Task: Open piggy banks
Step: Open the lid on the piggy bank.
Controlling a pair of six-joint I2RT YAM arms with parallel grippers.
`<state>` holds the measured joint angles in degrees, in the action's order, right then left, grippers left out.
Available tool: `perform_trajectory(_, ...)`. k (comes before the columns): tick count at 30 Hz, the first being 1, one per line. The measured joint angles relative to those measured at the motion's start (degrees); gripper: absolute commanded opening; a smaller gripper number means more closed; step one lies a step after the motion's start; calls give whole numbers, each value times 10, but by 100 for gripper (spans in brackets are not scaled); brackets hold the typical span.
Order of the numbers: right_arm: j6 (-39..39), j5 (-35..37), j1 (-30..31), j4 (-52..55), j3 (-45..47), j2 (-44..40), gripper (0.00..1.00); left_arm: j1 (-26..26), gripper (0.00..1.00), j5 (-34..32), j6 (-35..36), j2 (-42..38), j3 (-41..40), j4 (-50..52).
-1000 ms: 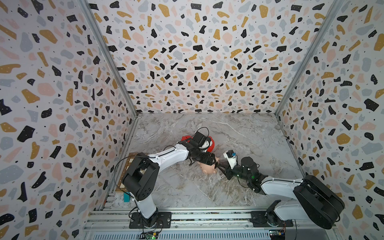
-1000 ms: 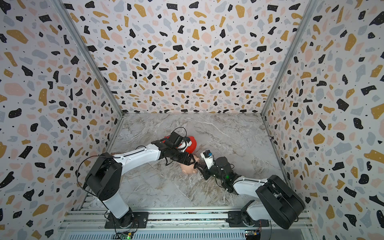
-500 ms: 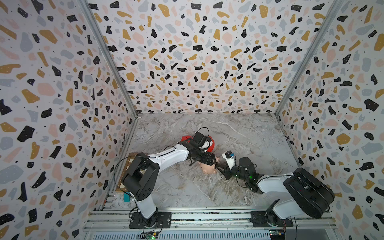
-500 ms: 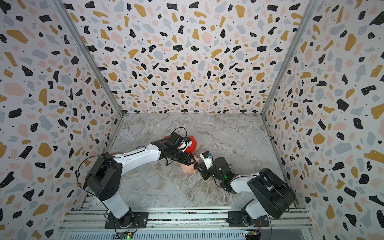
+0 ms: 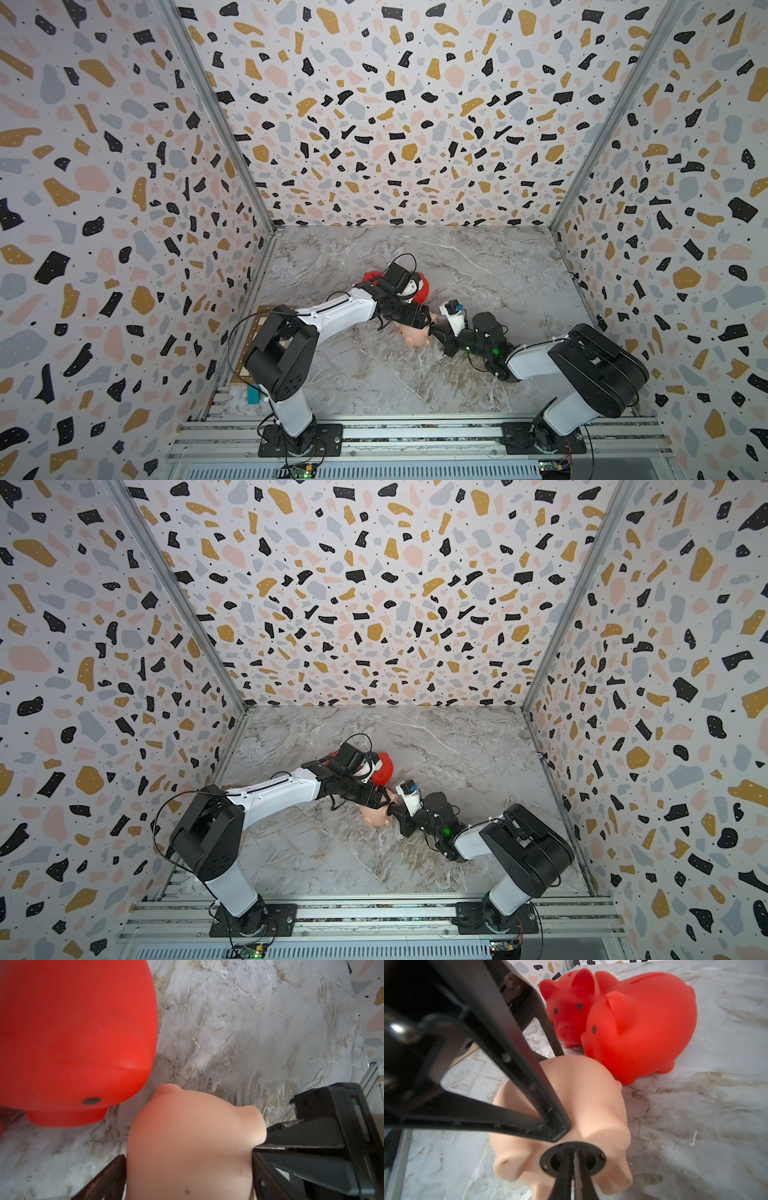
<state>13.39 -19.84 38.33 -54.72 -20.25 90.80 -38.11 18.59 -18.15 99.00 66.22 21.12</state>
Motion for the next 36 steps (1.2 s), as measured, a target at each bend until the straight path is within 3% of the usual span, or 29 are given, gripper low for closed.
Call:
perform_trajectory(7,-36,28,16,-1,-5,3,0,7,88,5,0,0,-2,-4)
perform_trajectory(19,-311,247,129,6,-30,23,0,28,88,13,15,-5,-3,15)
perform_trajectory(26,-433,313,158,6,-35,30,0,30,88,12,17,-7,-5,14)
perform_trajectory(31,-474,341,168,-4,-36,37,0,30,87,12,17,-7,-6,12)
perform_trajectory(33,-464,337,166,-1,-36,35,6,30,88,11,17,-7,-6,11)
perform_trajectory(36,-409,287,135,44,-47,12,26,30,88,8,15,-9,-9,8)
